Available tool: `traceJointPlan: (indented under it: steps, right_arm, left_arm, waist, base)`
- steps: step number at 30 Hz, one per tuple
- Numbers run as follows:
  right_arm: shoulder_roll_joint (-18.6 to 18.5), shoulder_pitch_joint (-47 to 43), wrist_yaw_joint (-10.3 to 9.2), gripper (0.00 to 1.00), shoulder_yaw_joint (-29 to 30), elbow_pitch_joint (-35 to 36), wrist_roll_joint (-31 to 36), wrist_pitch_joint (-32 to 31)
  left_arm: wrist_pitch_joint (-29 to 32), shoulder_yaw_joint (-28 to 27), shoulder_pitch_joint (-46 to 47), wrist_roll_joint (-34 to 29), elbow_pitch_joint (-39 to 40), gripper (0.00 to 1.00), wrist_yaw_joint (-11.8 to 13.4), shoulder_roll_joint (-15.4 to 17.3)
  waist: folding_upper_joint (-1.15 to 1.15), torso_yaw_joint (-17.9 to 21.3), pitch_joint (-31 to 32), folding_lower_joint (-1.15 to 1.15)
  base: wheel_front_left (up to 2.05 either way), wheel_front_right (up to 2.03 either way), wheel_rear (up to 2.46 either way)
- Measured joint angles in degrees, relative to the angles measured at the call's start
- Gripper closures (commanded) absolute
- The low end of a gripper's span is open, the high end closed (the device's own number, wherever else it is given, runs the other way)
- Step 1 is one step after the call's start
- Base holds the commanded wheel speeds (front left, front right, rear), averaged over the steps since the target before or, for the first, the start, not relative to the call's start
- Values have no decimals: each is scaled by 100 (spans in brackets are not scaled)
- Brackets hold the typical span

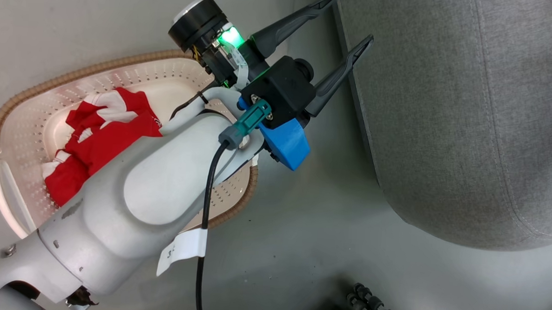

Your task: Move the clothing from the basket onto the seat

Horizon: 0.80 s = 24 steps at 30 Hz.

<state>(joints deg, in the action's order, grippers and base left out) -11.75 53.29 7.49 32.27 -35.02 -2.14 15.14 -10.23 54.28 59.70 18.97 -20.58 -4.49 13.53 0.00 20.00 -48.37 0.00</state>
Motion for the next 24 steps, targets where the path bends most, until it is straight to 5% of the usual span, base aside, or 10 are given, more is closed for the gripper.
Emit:
traceJointPlan:
  steps: [14,24]
  right_arm:
    - [253,-1976,0,0,9,931,27,1]
    - [301,-2492,0,0,-1048,1997,-48,1]
  left_arm:
    - [-456,-288,-615,327,-287,0,225,-176]
    - [-477,-1683,-1718,177,435,0,580,-136]
  waist:
    - [0,-88,1045,-1]
    - [0,-330,2111,-1]
  base:
    - [0,0,0]
    - [0,0,0]
